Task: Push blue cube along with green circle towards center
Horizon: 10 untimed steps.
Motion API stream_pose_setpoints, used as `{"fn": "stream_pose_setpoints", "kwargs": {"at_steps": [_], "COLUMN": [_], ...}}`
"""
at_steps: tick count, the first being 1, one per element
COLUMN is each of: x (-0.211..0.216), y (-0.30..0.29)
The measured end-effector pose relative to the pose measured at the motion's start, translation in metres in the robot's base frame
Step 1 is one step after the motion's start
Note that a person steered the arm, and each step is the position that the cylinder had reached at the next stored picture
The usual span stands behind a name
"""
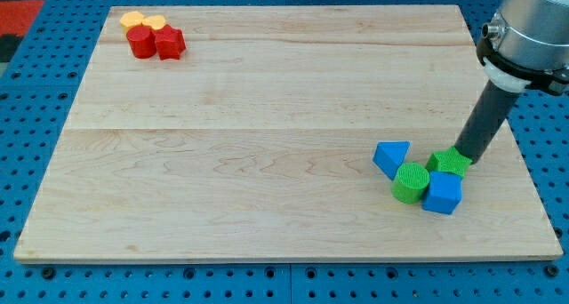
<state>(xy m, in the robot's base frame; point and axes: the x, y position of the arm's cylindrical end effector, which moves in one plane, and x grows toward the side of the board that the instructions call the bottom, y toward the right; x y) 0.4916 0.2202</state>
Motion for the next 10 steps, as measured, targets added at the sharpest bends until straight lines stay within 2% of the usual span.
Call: {"fn": "stream_pose_setpoints", "kwargs": {"at_steps": [1, 2, 3, 6, 8, 10], "x": [0.004, 0.027, 0.062, 0.093, 0.087, 0.094], "y": [0.051, 0.068, 0.064, -0.027, 0.023, -0.028]}}
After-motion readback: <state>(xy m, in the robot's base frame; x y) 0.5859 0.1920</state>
